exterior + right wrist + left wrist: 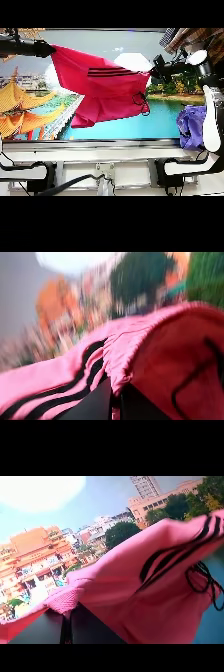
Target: Fold the clothes and pants, and hang the long-sleeved shirts on hangers.
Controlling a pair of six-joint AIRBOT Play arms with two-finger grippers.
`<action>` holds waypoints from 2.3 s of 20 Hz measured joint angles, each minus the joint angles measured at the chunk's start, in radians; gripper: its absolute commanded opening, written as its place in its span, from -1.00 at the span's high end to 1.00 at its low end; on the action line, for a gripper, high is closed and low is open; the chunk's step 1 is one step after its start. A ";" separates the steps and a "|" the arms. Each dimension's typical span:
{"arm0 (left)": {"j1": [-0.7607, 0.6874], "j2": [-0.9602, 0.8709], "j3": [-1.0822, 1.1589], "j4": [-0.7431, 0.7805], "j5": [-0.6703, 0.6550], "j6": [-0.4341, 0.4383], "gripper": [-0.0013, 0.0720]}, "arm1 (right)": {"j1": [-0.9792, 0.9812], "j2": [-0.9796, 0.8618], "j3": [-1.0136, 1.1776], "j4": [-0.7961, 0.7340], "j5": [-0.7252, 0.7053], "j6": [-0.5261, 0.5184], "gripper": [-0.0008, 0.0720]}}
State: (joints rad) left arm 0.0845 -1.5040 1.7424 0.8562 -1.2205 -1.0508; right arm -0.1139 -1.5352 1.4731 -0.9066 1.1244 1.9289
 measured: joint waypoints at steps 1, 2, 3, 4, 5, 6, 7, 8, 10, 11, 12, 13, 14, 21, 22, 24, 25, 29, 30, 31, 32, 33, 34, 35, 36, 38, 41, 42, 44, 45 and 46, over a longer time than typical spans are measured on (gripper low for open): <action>-0.006 0.000 -0.001 0.000 -0.013 0.000 0.97 | -0.015 -0.011 0.000 0.012 -0.011 -0.022 0.89; -0.013 0.006 -0.007 0.000 -0.029 0.000 0.97 | -0.027 -0.021 0.000 0.016 -0.008 -0.047 0.89; -0.021 0.019 -0.021 0.000 -0.049 0.000 0.97 | -0.034 -0.027 0.000 0.008 0.004 -0.068 0.89; -0.026 0.039 -0.043 0.001 -0.063 0.000 0.97 | -0.038 -0.032 0.000 -0.013 0.034 -0.090 0.90; -0.030 0.067 -0.080 0.005 -0.073 0.000 0.97 | -0.039 -0.035 0.000 -0.038 0.062 -0.109 0.90; -0.033 0.098 -0.126 0.011 -0.082 0.000 0.97 | -0.038 -0.037 0.000 -0.068 0.100 -0.129 0.90; -0.034 0.139 -0.187 0.019 -0.089 0.000 0.97 | -0.035 -0.038 -0.001 -0.095 0.138 -0.145 0.90; -0.035 0.182 -0.251 0.026 -0.092 0.000 0.97 | -0.032 -0.036 -0.004 -0.125 0.172 -0.160 0.90; -0.037 0.275 -0.397 0.031 -0.098 0.000 0.97 | -0.027 -0.018 -0.021 -0.179 0.225 -0.178 0.90; -0.037 0.324 -0.475 0.033 -0.099 0.000 0.97 | -0.025 -0.003 -0.037 -0.200 0.242 -0.185 0.90; -0.037 0.367 -0.547 0.038 -0.098 0.002 0.97 | -0.023 0.015 -0.061 -0.220 0.262 -0.189 0.90; -0.037 0.410 -0.622 0.047 -0.092 0.003 0.96 | -0.021 0.035 -0.089 -0.238 0.278 -0.193 0.90; -0.037 0.445 -0.688 0.060 -0.085 0.003 0.96 | -0.019 0.059 -0.125 -0.254 0.291 -0.196 0.90; -0.040 0.546 -1.010 0.125 -0.011 0.004 0.22 | 0.006 0.211 -0.438 -0.296 0.321 -0.257 -0.18; -0.040 0.549 -1.027 0.125 -0.004 0.003 -0.21 | 0.013 0.233 -0.472 -0.296 0.321 -0.267 -0.18; -0.039 0.554 -1.049 0.129 0.003 -0.018 -0.43 | 0.016 0.286 -0.515 -0.299 0.317 -0.282 -0.22; -0.036 0.555 -1.055 0.129 0.003 -0.032 -0.42 | 0.011 0.319 -0.528 -0.303 0.304 -0.286 -0.22; -0.003 0.573 -1.054 0.126 0.011 -0.130 -0.42 | -0.090 0.424 -0.552 -0.325 0.226 -0.281 -0.53; 0.007 0.583 -1.047 0.108 0.026 -0.150 -0.42 | -0.127 0.431 -0.555 -0.311 0.206 -0.278 -0.72; 0.015 0.594 -1.038 0.074 0.048 -0.166 -0.42 | -0.168 0.428 -0.557 -0.274 0.188 -0.283 -0.86; 0.019 0.604 -1.031 0.023 0.075 -0.179 -0.41 | -0.201 0.416 -0.558 -0.222 0.172 -0.305 -0.96; 0.018 0.612 -1.026 -0.050 0.110 -0.181 -0.35 | -0.231 0.394 -0.560 -0.153 0.158 -0.342 -0.96; 0.010 0.617 -1.022 -0.129 0.145 -0.175 -0.35 | -0.253 0.366 -0.560 -0.087 0.147 -0.382 -0.96; -0.003 0.621 -1.020 -0.206 0.171 -0.161 -0.35 | -0.269 0.332 -0.561 -0.021 0.140 -0.425 -0.96; -0.020 0.623 -1.018 -0.269 0.199 -0.148 -0.35 | -0.279 0.298 -0.562 0.026 0.138 -0.464 -0.96; -0.058 0.626 -1.015 -0.347 0.239 -0.132 -0.35 | -0.294 0.231 -0.562 0.087 0.123 -0.529 -0.96; -0.124 0.628 -1.014 -0.409 0.269 -0.119 -0.35 | -0.304 0.155 -0.561 0.132 0.113 -0.601 -0.96; -0.145 0.628 -1.014 -0.418 0.283 -0.116 -0.35 | -0.304 0.135 -0.562 0.138 0.107 -0.617 -0.96; -0.186 0.627 -1.014 -0.429 0.322 -0.113 -0.35 | -0.303 0.100 -0.562 0.150 0.106 -0.642 -0.96; -0.206 0.624 -1.014 -0.431 0.343 -0.112 -0.35 | -0.299 0.084 -0.562 0.153 0.105 -0.650 -0.96; -0.225 0.618 -1.014 -0.432 0.363 -0.109 -0.35 | -0.292 0.071 -0.563 0.156 0.105 -0.660 -0.96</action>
State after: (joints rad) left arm -0.1410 -0.8856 0.7280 0.4240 -0.8574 -1.1603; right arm -0.4057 -1.4647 0.9100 -0.7506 1.2289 1.2694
